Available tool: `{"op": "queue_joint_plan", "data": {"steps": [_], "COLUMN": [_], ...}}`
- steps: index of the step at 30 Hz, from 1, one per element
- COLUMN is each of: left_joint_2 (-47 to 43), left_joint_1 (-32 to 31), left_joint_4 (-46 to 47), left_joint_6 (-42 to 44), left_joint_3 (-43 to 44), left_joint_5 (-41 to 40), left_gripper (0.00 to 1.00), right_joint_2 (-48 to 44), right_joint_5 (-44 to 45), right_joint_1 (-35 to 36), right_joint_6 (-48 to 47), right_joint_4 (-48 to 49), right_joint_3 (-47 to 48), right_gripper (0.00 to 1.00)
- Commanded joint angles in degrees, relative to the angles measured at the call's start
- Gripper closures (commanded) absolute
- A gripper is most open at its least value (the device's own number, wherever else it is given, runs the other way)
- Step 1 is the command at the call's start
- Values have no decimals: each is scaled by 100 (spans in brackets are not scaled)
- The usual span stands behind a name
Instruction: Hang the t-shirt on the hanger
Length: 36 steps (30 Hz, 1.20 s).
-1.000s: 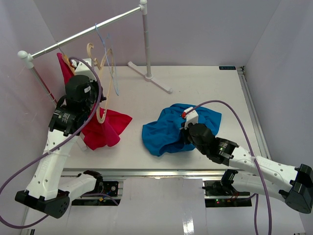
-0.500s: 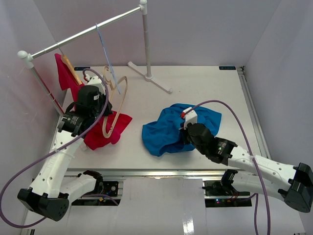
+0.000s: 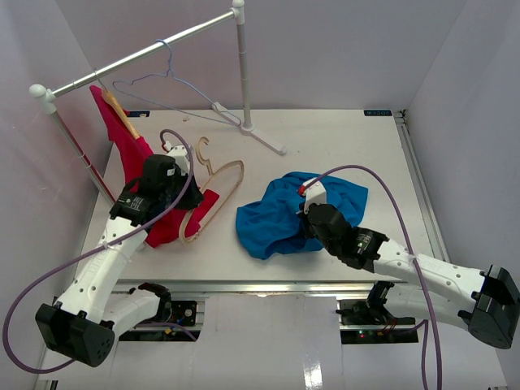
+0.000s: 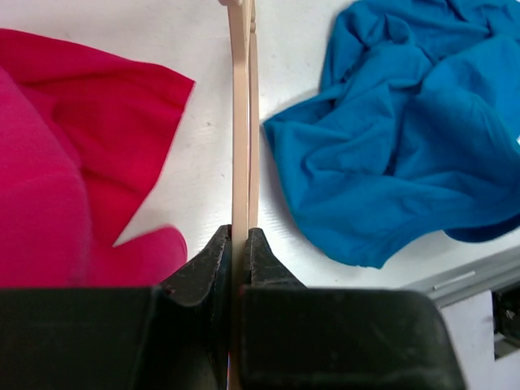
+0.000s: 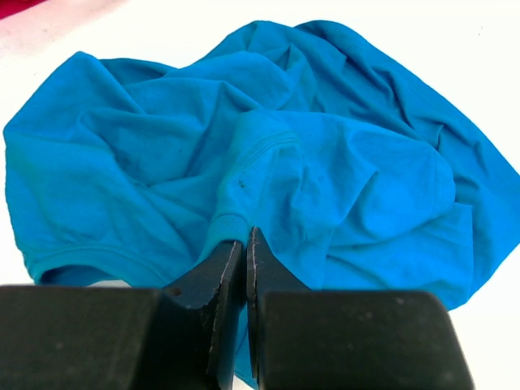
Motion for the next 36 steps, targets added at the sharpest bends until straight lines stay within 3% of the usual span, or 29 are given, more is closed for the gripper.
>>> {"op": "queue_joint_plan", "data": {"steps": [1,9,17,25,32,36], "left_joint_2": [-196,-498,-786,-1470,-1840,-2129], "left_joint_1": [16,-162,-481,-484,-484,-484], "left_joint_4": [467,1569,1685,1017,760,719], "left_joint_6": [63,-442,-248,-124,-40,-44], "left_joint_3": [-197,-1073,-1341,-828,-927,-1115], "left_joint_5": [999,2609,2902,2230,3185,3268], "left_gripper": [100,100,100,100,100,100], "right_joint_2": [27,218,772,1206,1244,1327], "right_joint_5": [258,1025,683,378,295,248], "right_joint_1": [-39,-233,-1109,-1380,-1450,-1466], "right_joint_6": [92,494,983,1181,1202,1303], "right_joint_4": [210,-126,-288,-290,-297,-416], "right_joint_3": [60,362,662,725,960,1098], "right_gripper": [92,92,92,92,92,92]}}
